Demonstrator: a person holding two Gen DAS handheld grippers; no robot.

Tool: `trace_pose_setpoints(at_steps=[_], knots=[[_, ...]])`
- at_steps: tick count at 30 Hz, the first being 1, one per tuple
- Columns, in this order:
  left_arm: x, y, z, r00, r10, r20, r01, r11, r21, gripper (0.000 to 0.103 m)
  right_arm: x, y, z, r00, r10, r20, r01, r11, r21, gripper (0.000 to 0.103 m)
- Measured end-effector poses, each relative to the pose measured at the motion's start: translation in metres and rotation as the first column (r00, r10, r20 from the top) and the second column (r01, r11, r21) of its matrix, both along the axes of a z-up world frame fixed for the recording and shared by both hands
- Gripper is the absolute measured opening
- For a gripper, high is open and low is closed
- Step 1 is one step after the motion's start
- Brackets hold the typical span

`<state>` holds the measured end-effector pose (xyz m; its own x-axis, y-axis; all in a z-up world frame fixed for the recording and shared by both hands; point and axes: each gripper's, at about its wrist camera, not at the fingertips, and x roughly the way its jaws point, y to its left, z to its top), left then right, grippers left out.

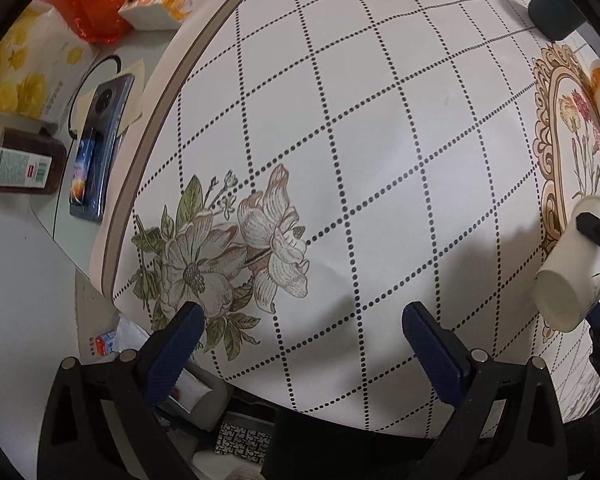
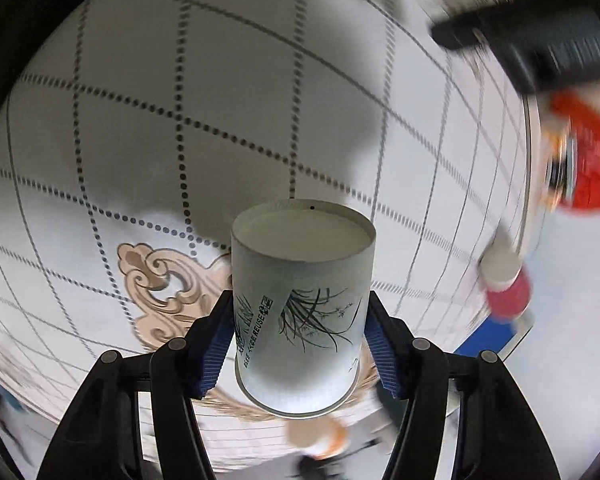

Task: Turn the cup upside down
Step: 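Rotate the white cup upside down with the right gripper, rim toward the table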

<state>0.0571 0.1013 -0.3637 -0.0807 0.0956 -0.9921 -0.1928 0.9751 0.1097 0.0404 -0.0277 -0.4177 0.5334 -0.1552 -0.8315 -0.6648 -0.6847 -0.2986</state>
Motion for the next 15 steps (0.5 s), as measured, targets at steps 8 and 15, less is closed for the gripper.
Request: trace_pose_setpoints(at_steps=[8, 15], knots=[[0.016, -0.021, 0.01, 0.999, -0.05, 0.02, 0.05, 0.999, 0.0, 0.102, 0.037, -0.017, 0.002, 0.934, -0.352, -0.065, 0.353, 0.936, -0.003, 0.065], [0.031, -0.044, 0.017, 0.995, -0.092, 0.039, 0.092, 0.996, -0.009, 0.102, 0.088, -0.034, -0.002, 0.703, -0.702, -0.112, 0.702, 0.711, -0.044, 0.065]])
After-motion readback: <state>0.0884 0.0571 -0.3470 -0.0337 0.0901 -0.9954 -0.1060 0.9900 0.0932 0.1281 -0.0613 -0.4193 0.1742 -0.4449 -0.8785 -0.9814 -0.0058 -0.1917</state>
